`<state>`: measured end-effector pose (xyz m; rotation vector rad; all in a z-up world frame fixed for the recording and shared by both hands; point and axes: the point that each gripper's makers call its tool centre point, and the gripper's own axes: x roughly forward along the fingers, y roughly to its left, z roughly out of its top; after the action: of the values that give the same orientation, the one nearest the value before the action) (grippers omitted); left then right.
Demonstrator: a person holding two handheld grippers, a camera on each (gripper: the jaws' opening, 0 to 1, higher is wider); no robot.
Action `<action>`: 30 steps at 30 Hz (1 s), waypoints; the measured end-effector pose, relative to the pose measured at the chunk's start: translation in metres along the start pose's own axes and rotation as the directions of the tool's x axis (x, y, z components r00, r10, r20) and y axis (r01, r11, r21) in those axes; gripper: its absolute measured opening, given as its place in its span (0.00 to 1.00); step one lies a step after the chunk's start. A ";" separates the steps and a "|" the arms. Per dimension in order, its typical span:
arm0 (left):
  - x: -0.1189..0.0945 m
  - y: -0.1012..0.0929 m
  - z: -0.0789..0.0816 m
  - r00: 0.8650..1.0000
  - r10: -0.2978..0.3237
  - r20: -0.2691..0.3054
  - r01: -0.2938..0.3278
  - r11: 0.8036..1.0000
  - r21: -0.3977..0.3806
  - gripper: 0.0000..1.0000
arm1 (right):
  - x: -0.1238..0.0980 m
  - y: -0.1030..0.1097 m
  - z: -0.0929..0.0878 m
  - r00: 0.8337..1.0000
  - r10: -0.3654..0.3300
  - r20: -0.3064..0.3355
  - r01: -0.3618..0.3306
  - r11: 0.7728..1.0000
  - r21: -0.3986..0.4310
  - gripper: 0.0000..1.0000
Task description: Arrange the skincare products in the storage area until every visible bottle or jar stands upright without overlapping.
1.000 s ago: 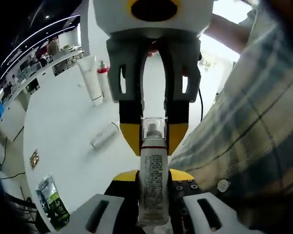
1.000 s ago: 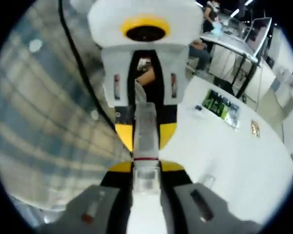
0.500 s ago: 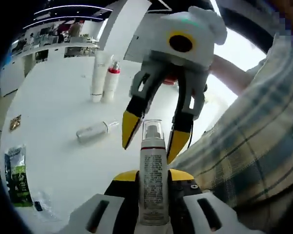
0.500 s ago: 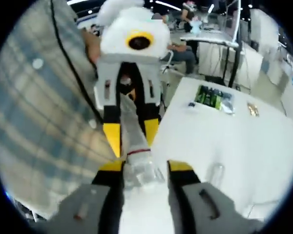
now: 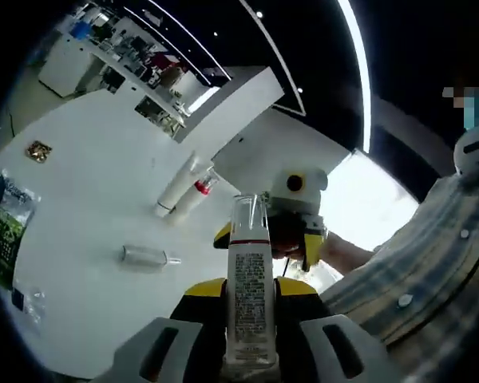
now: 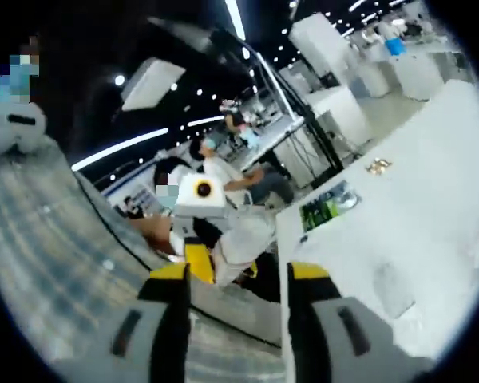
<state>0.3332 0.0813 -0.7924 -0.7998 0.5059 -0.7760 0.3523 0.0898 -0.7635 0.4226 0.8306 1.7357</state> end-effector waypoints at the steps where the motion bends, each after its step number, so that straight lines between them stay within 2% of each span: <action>1: 0.001 -0.002 0.002 1.000 -0.007 0.012 0.007 1.000 -0.003 0.20 | 0.002 0.006 0.007 0.998 0.025 0.059 -0.028 0.999 0.040 0.38; 2: 0.001 -0.003 0.003 1.000 -0.006 0.017 0.006 1.000 -0.001 0.20 | 0.004 0.008 0.013 0.994 0.035 0.102 -0.042 0.997 0.067 0.35; 4: 0.003 -0.006 0.006 0.999 -0.013 0.033 0.013 1.000 0.001 0.20 | 0.008 0.008 0.018 0.989 0.023 0.147 -0.037 0.995 0.090 0.34; 6: 0.004 -0.007 0.008 0.999 -0.006 0.053 0.006 1.000 0.000 0.20 | 0.011 0.003 0.012 0.992 -0.012 0.128 0.001 0.996 0.086 0.32; 8: 0.006 -0.010 0.011 0.997 0.000 0.072 -0.001 1.000 0.010 0.20 | 0.016 -0.008 0.005 0.991 -0.093 0.097 0.086 0.994 0.074 0.31; 9: 0.006 -0.011 0.014 0.997 0.001 0.077 -0.002 1.000 0.023 0.20 | 0.019 -0.007 0.003 0.991 -0.101 0.088 0.095 0.993 0.074 0.30; 10: 0.007 -0.010 0.015 0.998 0.012 0.067 -0.017 0.997 0.073 0.20 | 0.021 -0.002 0.008 0.989 -0.085 0.119 0.075 0.993 0.086 0.27; 12: 0.006 -0.013 0.016 0.997 0.023 0.071 -0.028 0.997 0.077 0.20 | 0.021 0.003 0.010 0.988 -0.077 0.134 0.062 0.992 0.112 0.22; 14: 0.004 -0.011 0.019 0.996 0.040 0.079 -0.048 0.994 0.102 0.20 | 0.023 0.001 0.013 0.982 -0.107 0.154 0.088 0.988 0.125 0.22; 18: 0.000 -0.005 0.015 0.994 0.103 0.038 -0.109 0.977 0.184 0.21 | 0.028 0.002 0.010 0.980 -0.135 0.146 0.115 0.984 0.138 0.22; 21: -0.001 -0.003 0.010 0.991 0.130 0.012 -0.130 0.968 0.215 0.21 | 0.030 0.000 0.008 0.981 -0.146 0.132 0.126 0.981 0.146 0.22; 30: -0.001 0.004 -0.001 0.986 0.169 -0.010 -0.163 0.960 0.229 0.22 | 0.034 -0.001 -0.002 0.986 -0.151 0.067 0.146 0.986 0.082 0.21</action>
<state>0.3340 0.0836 -0.7963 -0.5265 0.4933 -0.6763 0.3407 0.1216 -0.7697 0.4613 0.8565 1.5457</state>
